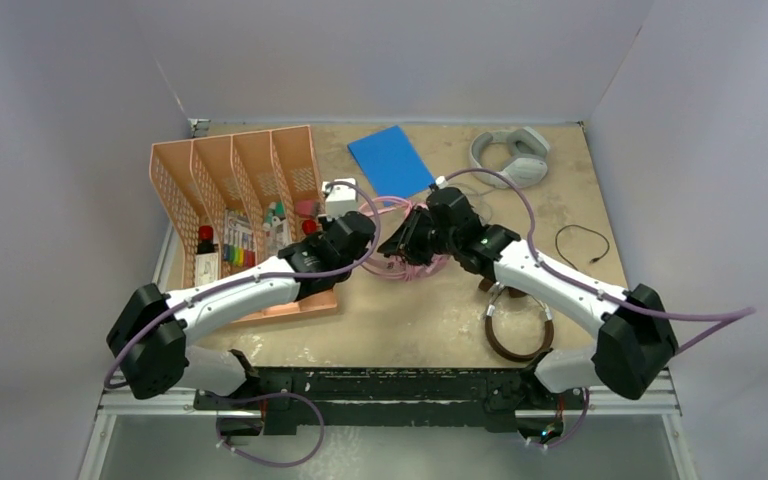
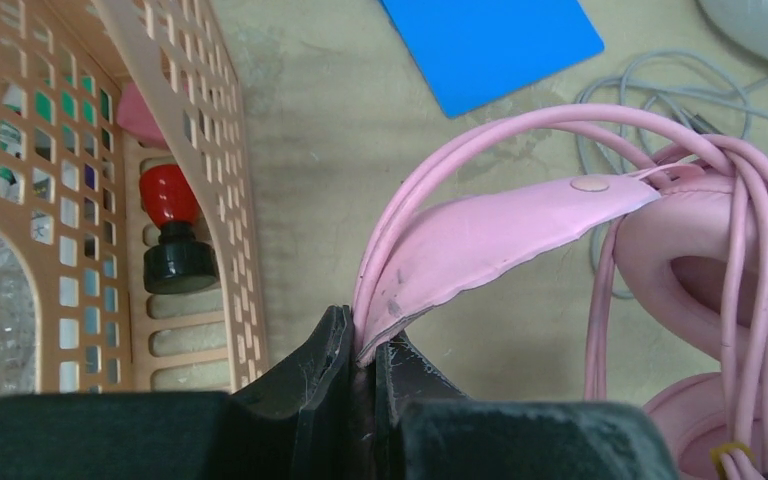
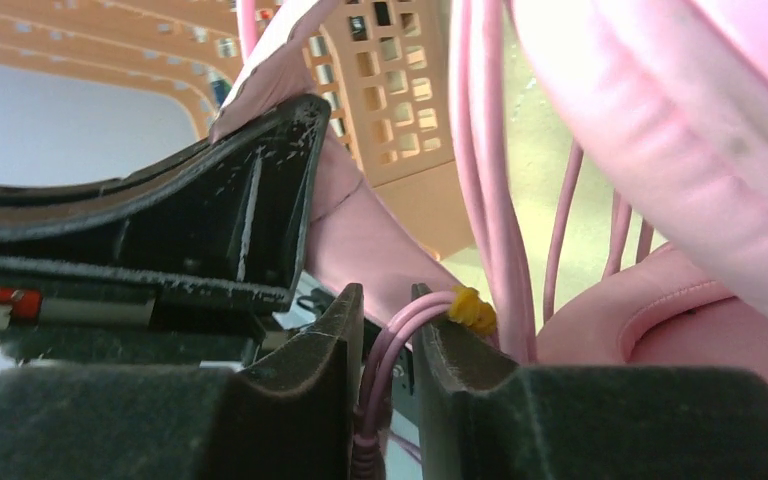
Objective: Wrap the headphones
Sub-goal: Place the headphones at the center of the board.
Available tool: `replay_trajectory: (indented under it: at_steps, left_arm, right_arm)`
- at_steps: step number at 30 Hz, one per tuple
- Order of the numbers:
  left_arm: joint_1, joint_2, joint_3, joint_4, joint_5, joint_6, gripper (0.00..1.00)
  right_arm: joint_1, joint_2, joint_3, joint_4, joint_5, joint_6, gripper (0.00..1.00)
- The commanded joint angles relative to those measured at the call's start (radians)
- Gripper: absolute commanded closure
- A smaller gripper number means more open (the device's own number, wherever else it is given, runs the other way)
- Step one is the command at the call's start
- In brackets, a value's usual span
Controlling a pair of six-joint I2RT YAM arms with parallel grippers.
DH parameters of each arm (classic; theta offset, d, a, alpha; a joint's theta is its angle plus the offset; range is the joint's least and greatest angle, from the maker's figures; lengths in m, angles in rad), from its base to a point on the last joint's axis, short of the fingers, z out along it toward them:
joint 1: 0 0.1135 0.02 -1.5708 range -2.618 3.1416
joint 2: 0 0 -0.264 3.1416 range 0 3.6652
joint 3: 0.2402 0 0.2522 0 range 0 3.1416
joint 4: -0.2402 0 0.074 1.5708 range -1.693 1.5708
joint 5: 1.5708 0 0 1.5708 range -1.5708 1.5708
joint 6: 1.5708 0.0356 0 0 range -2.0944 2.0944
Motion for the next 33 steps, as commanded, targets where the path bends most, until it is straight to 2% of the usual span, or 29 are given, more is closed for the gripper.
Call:
replay_trajectory:
  at_steps: [1,10,14,16,22,29,31,33]
  left_arm:
    - [-0.038,0.005,0.004,0.122,0.114,-0.068,1.00]
    - [-0.049,0.025,-0.047,0.152,0.119,-0.084,1.00]
    - [-0.049,0.035,-0.061,0.169,0.122,-0.100,1.00]
    - [-0.050,0.047,-0.057,0.174,0.131,-0.108,1.00]
    - [-0.048,0.062,-0.062,0.167,0.137,-0.152,1.00]
    - [-0.045,0.118,0.009,0.057,0.111,-0.176,1.00]
    - [-0.040,0.128,0.021,0.046,0.108,-0.174,1.00]
    - [-0.034,0.130,0.023,0.052,0.108,-0.168,1.00]
  right_arm:
    - [-0.025,0.054,0.035,0.041,0.098,-0.023,0.70]
    - [-0.075,0.153,0.087,-0.047,0.048,-0.149,0.43]
    - [-0.089,0.193,0.113,-0.031,-0.021,-0.202,0.35]
    - [-0.092,0.225,0.160,-0.077,-0.043,-0.244,0.31]
    - [-0.097,0.239,0.256,-0.167,-0.057,-0.387,0.26]
    - [-0.105,0.213,0.371,-0.256,-0.110,-0.571,0.24]
    - [-0.105,0.197,0.448,-0.309,-0.089,-0.626,0.23]
    - [-0.107,0.158,0.492,-0.344,-0.025,-0.685,0.18]
